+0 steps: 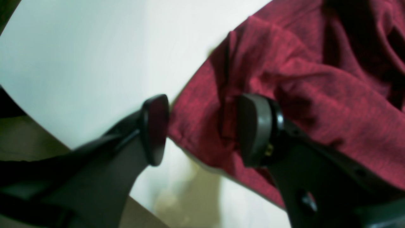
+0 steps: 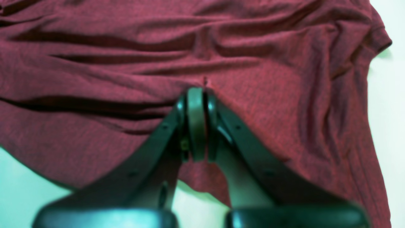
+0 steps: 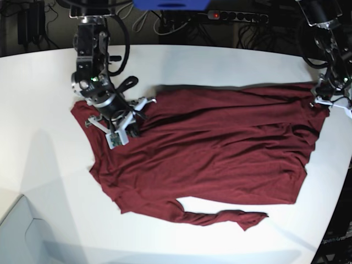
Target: Layout the t-shirt on the table in an organized manner, then fold the t-shirt properly
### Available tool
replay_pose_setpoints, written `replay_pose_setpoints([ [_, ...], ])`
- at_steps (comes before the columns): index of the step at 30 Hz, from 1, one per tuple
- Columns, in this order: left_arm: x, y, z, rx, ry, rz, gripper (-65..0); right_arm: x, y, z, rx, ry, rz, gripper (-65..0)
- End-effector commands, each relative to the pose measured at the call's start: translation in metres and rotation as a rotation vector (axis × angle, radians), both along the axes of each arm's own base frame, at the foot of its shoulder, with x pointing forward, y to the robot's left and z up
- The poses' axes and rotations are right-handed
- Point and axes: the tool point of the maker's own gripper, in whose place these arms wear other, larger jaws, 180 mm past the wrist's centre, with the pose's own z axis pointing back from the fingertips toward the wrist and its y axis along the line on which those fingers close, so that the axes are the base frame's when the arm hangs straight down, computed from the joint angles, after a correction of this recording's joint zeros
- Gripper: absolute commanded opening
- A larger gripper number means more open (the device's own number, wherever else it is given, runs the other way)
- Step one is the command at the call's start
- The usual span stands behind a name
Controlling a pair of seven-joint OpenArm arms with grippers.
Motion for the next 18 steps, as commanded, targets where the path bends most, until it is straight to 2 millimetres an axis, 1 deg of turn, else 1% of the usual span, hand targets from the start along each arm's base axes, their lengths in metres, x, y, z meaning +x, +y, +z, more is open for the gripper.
replay_pose_setpoints([
  [1,0.007,0.01,0.014,0.038,-0.029,-0.005,-30.5,0.008,0.003,0.014,0.019,-0.05,0.003,-65.0],
  [6,0.004,0.009,0.011,0.036,-0.019,-0.006,-30.7,0.007,0.003,0.013,0.019,-0.049,0.003,-65.0],
  [10,-0.004,0.01,-0.001,0.018,0.012,0.007,-31.4,0.007,0.003,0.013,0.019,-0.047,0.003,-65.0],
  [12,-0.007,0.01,-0.005,0.011,0.025,0.012,-36.4,0.003,0.003,0.01,0.019,-0.038,0.003,-65.0],
  [15,-0.009,0.01,-0.011,0.001,0.036,0.02,-52.2,0.003,0.003,0.011,0.019,-0.039,0.002,-65.0],
  [16,-0.009,0.01,-0.011,-0.001,0.037,0.021,-56.4,0.003,0.003,0.011,0.019,-0.039,0.002,-65.0],
  [17,-0.008,0.01,-0.011,-0.001,0.036,0.021,-59.9,0.002,0.003,0.01,0.019,-0.038,0.002,-65.0],
  [18,-0.008,0.01,-0.011,-0.001,0.036,0.021,-61.3,0.002,0.003,0.01,0.019,-0.038,0.002,-65.0],
])
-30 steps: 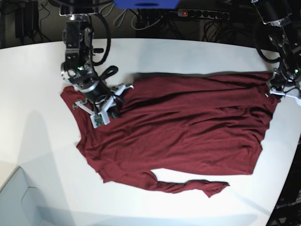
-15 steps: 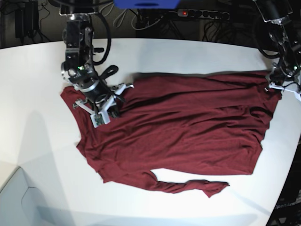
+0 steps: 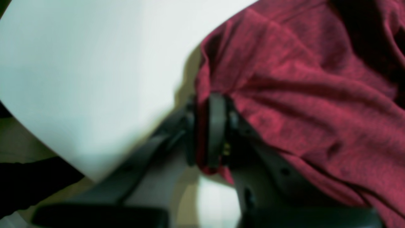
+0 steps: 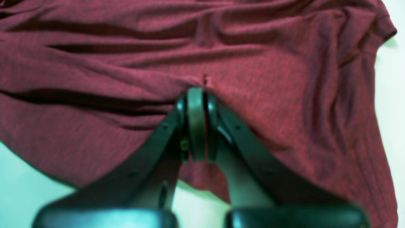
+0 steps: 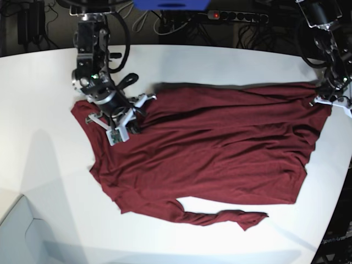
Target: Layout the t-shirt on the table in an organized manner, then fold the t-shirt properly
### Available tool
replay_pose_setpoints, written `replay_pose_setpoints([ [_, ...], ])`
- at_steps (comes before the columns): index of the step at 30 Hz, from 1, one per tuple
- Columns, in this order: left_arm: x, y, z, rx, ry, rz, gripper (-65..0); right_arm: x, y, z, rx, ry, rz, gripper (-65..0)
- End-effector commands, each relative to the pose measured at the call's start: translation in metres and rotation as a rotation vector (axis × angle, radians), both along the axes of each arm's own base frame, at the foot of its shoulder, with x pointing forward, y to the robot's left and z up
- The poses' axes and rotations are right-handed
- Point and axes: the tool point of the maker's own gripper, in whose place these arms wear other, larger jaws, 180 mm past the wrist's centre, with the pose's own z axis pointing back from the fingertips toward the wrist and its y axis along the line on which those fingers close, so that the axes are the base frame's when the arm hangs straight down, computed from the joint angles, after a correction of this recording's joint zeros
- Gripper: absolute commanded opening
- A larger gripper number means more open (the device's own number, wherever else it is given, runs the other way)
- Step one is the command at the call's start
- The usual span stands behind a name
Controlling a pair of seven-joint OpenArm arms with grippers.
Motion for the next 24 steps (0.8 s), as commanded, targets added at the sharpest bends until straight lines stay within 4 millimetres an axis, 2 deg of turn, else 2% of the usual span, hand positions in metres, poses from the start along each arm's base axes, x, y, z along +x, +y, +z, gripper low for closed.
replay_pose_setpoints([
  [1,-0.004,0.007,0.002,0.014,0.024,0.005,-61.5,0.008,0.003,0.015,0.018,-0.054,0.002,-65.0],
  [9,-0.003,0.011,0.009,0.032,0.019,-0.001,-61.9,0.003,0.003,0.011,0.018,-0.042,0.002,-65.0],
  [11,-0.003,0.021,0.016,0.057,0.02,-0.005,-61.9,-0.003,0.002,0.006,0.016,-0.025,0.004,-65.0],
  [14,-0.001,0.024,0.029,0.082,0.002,-0.019,-61.9,-0.008,0.002,0.007,0.011,-0.026,0.006,-65.0],
  [19,-0.003,0.015,0.053,0.142,-0.035,-0.077,-61.9,-0.024,0.0,0.01,0.006,-0.026,0.005,-65.0],
  [24,-0.012,0.01,0.055,0.154,-0.027,-0.096,-61.9,-0.038,-0.004,0.009,-0.01,-0.018,0.006,-65.0],
])
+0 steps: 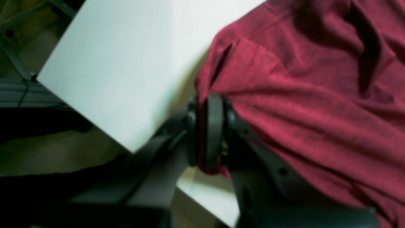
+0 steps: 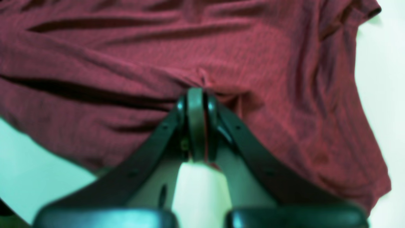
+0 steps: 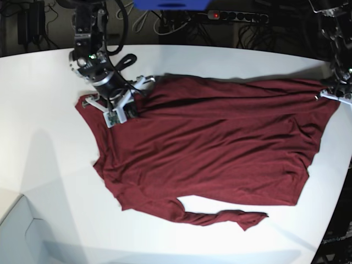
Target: Layout the t-shirt on the table in an organized manner, then fold the t-shirt properly
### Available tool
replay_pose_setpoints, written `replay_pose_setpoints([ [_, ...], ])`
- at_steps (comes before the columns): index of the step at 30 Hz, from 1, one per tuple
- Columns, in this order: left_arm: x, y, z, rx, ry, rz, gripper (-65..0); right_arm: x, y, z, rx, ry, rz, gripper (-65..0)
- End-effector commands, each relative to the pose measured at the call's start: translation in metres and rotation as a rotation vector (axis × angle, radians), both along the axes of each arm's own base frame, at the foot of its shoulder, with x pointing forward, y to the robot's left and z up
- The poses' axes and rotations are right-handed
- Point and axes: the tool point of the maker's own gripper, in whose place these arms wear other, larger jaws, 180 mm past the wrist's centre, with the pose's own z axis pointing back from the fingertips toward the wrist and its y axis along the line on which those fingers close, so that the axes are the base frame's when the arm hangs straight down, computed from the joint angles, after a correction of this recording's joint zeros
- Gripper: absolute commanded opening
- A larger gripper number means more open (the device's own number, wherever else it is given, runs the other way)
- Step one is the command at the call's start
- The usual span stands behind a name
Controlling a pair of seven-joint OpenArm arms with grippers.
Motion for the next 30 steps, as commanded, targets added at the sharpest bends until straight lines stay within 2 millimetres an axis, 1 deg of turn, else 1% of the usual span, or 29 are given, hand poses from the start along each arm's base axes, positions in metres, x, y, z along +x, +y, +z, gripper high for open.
replay_pose_setpoints([
  [1,0.002,0.009,0.012,0.042,-0.02,-0.006,-61.9,0.005,-0.002,0.011,0.002,-0.045,0.008,-65.0],
  [7,-0.017,0.009,0.002,0.04,0.028,-0.006,-61.9,-0.01,-0.004,0.001,-0.005,-0.007,0.011,-65.0],
  [10,-0.023,0.01,0.0,0.042,0.043,-0.007,-61.9,-0.017,-0.01,-0.005,-0.024,0.01,0.018,-65.0],
  [13,-0.027,0.01,-0.002,0.044,0.053,-0.008,-61.9,-0.023,-0.012,-0.009,-0.029,0.026,0.02,-65.0],
  [19,-0.026,0.011,0.0,0.047,0.049,-0.009,-61.9,-0.035,-0.019,-0.017,-0.054,0.055,0.029,-65.0],
  [22,-0.024,0.01,0.001,0.049,0.042,-0.011,-61.9,-0.035,-0.019,-0.017,-0.056,0.055,0.03,-65.0],
  [25,-0.022,0.011,0.002,0.053,0.038,-0.012,-61.9,-0.031,-0.02,-0.015,-0.059,0.046,0.031,-65.0],
  [27,-0.015,0.01,0.004,0.052,0.023,-0.013,-61.9,-0.029,-0.02,-0.014,-0.061,0.041,0.031,-65.0],
  [30,-0.011,0.011,0.007,0.056,0.016,-0.013,-61.9,-0.017,-0.021,-0.007,-0.064,0.018,0.028,-65.0],
])
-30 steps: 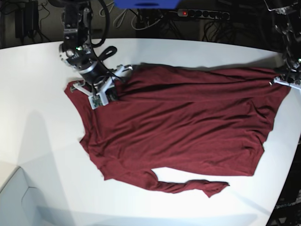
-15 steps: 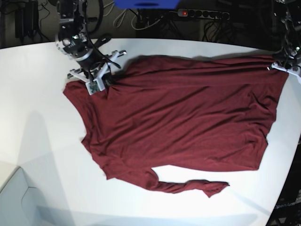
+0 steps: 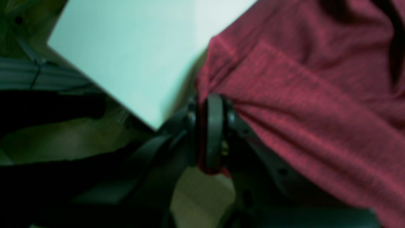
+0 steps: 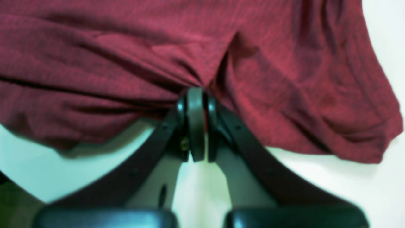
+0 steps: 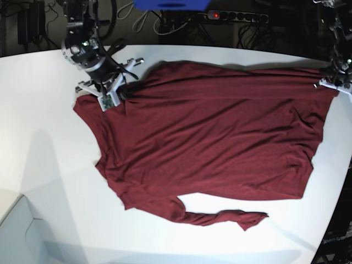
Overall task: Layout the t-shirt on the table in an organized manner, then fold the t-shirt properly
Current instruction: 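Drag the right gripper along the collar edge toward the left gripper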
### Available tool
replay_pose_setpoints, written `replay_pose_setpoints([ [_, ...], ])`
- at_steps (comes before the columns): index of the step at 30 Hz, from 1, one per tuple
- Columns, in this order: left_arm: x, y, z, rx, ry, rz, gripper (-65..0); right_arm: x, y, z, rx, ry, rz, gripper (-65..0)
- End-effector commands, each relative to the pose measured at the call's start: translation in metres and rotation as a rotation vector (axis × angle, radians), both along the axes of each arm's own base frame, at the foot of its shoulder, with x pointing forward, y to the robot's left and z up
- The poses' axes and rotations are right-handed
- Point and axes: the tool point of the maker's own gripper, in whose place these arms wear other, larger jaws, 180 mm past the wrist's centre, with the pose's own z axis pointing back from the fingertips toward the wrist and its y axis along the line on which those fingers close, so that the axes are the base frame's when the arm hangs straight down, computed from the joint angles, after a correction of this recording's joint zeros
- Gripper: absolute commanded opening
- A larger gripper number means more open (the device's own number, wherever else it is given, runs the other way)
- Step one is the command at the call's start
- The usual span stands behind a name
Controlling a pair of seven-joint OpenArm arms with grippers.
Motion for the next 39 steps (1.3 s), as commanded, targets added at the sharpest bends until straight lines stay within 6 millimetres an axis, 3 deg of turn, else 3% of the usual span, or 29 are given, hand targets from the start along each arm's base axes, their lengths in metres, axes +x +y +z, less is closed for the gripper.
replay_pose_setpoints([
  [1,0.006,0.009,0.013,0.045,-0.026,-0.01,-61.9,0.012,0.0,0.013,0.007,-0.047,0.004,-64.6],
  [8,0.005,0.009,0.011,0.042,-0.022,-0.006,-61.9,0.032,-0.002,0.021,-0.025,-0.037,0.003,-48.2],
  [12,0.004,0.01,0.01,0.041,-0.018,-0.005,-61.9,0.032,-0.002,0.022,-0.024,-0.039,0.001,-43.7],
  [17,0.004,0.009,0.009,0.039,-0.019,-0.005,-61.9,0.012,-0.001,0.009,-0.021,0.007,0.003,-40.6],
  [27,0.005,0.01,0.01,0.041,-0.02,-0.006,-61.9,-0.009,0.032,0.027,0.03,-0.014,0.053,-31.6],
  [32,0.005,0.01,0.01,0.041,-0.02,-0.006,-61.8,-0.02,0.057,0.022,0.059,0.011,0.114,-27.5],
  [39,0.004,0.01,0.01,0.043,-0.018,-0.006,-61.8,-0.035,0.071,0.002,0.08,0.076,0.144,-27.2],
])
